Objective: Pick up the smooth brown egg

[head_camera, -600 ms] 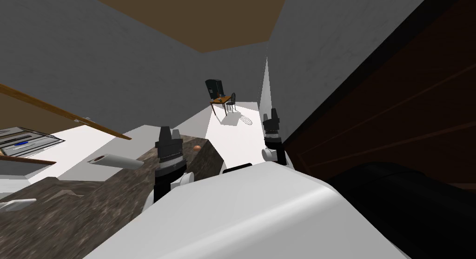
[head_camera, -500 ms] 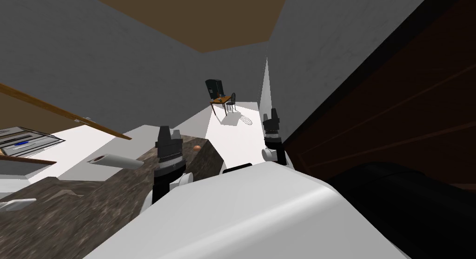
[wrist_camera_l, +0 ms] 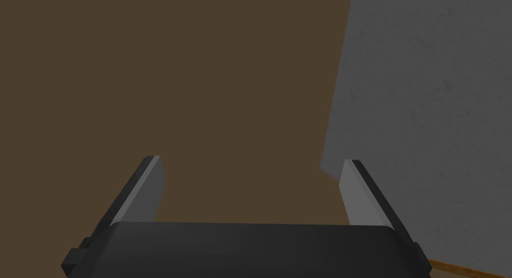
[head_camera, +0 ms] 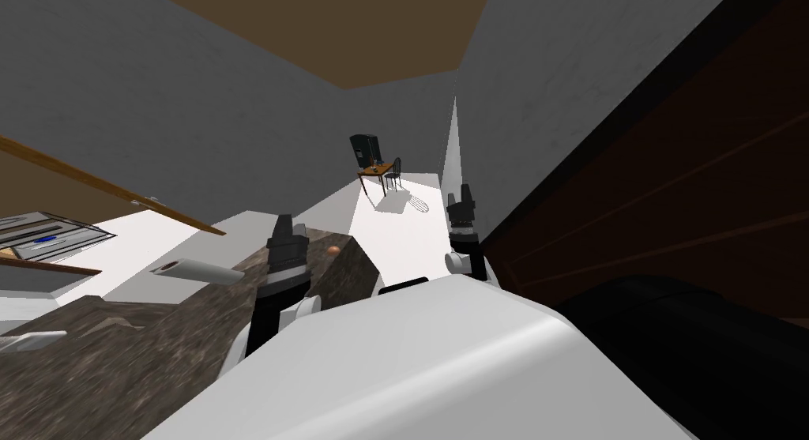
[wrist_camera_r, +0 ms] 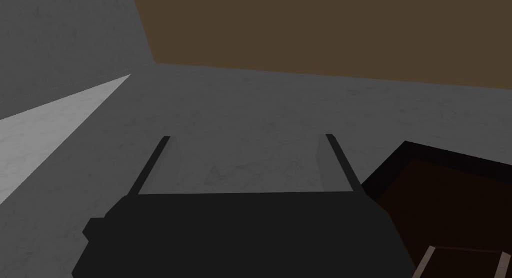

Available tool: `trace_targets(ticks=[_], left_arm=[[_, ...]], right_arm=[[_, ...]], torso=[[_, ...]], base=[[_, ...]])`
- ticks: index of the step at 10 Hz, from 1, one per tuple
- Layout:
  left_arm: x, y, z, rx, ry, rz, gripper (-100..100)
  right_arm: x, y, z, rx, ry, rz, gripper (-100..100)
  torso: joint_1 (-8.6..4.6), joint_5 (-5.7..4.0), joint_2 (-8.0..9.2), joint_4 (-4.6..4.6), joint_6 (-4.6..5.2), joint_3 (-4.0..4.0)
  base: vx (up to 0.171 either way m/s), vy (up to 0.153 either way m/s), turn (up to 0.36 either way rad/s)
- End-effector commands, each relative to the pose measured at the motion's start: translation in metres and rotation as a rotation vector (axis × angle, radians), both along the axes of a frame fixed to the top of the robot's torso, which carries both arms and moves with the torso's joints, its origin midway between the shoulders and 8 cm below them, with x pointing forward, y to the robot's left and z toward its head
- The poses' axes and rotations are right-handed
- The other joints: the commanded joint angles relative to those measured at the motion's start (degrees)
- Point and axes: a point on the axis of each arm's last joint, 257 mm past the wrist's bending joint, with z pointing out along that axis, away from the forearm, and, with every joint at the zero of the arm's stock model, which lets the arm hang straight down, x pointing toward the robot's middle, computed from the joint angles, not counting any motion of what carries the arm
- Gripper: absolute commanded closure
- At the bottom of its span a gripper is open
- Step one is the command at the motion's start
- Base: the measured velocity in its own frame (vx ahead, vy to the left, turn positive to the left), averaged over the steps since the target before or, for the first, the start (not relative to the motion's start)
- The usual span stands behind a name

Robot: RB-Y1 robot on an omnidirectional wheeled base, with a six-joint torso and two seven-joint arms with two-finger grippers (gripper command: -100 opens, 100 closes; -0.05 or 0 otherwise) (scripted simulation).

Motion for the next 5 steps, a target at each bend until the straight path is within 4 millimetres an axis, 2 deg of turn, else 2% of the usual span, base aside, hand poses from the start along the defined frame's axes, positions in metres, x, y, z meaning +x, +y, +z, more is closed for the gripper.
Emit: trace_targets(ticks=[1, 4, 5], left_arm=[[0.002, 0.013, -0.008, -0.002, 0.049, 0.025, -100], [0.007, 0.03, -0.021, -0.011, 0.119, 0.064, -100], [0.007, 0.031, -0.022, -0.012, 0.122, 0.065, -100]], right_arm=[[0.0, 0.0, 0.0, 0.0, 0.0, 0.0, 0], [0.0, 0.0, 0.0, 0.0, 0.0, 0.0, 0], [0.0, 0.0, 0.0, 0.0, 0.0, 0.0, 0]], torso=[[0.0, 0.0, 0.0, 0.0, 0.0, 0.0], [0.02, 0.0, -0.01, 0.0, 0.0, -0.01], [0.04, 0.01, -0.01, 0.0, -0.01, 0.0]], base=[[-0.015, -0.051, 0.033], [-0.009, -0.039, 0.024], [-0.007, -0.022, 0.021]])
